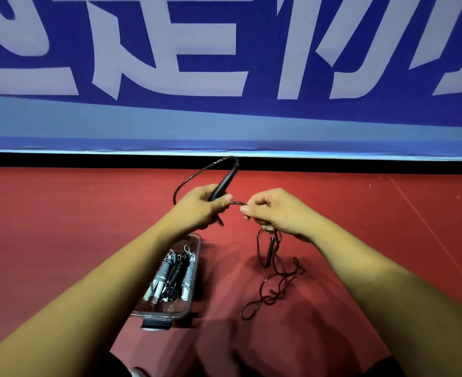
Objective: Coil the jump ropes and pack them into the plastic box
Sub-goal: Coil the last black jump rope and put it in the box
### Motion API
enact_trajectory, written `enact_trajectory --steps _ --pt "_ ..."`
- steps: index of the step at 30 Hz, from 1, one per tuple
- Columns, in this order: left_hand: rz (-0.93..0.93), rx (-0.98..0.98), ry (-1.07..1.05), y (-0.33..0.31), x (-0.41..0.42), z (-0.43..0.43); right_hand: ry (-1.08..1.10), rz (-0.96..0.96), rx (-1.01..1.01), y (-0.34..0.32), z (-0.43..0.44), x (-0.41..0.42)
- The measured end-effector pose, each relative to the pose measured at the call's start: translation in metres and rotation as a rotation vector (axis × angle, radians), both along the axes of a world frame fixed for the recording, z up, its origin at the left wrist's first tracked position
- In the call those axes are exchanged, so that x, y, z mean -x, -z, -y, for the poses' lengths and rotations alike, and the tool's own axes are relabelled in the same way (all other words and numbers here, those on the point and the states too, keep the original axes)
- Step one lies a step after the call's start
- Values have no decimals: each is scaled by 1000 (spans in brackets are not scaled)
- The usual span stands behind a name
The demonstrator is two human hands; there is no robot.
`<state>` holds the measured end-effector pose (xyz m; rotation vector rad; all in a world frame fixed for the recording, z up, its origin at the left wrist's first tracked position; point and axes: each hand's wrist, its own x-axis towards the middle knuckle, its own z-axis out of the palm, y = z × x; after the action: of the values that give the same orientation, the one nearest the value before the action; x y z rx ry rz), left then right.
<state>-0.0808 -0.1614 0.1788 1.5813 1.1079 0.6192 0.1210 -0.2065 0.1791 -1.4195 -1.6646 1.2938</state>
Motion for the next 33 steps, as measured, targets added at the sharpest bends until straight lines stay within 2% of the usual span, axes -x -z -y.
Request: enact_trajectory --steps 4,7,9,12,13,14,16,20,24,28,30,32,33 --pt "385 173 -392 -4 22 -27 -80 310 158 34 -6 -26" --pt "508 277 -602 -1 54 -45 -38 335 270 59 -6 -51" --pt "359 287 -627 4 74 -53 52 269 250 60 -6 -56" --pt "-252 150 -459 10 88 -51 73 298 134 41 -7 -46" --pt "-401 77 -399 11 88 -49 50 316 91 34 -7 -38" --pt "-464 9 -344 12 84 -47 17 336 56 29 -5 -31" --pt "-463 -123 -280 9 71 -42 -67 413 -9 21 -2 -15" --pt "-599 -457 -275 0 47 -31 -152 582 -37 12 0 3" --pt "-414 -275 -267 1 35 -20 -33 698 0 17 -6 5" --pt "-550 -381 -353 2 40 -23 37 834 86 13 -7 8" --pt "-334 -178 -395 -2 37 -22 61 893 86 13 -5 9" --pt "-83 61 -321 -9 30 -13 41 789 0 14 -3 12" --pt "-27 114 -233 -11 27 -6 2 694 -58 14 -2 14"
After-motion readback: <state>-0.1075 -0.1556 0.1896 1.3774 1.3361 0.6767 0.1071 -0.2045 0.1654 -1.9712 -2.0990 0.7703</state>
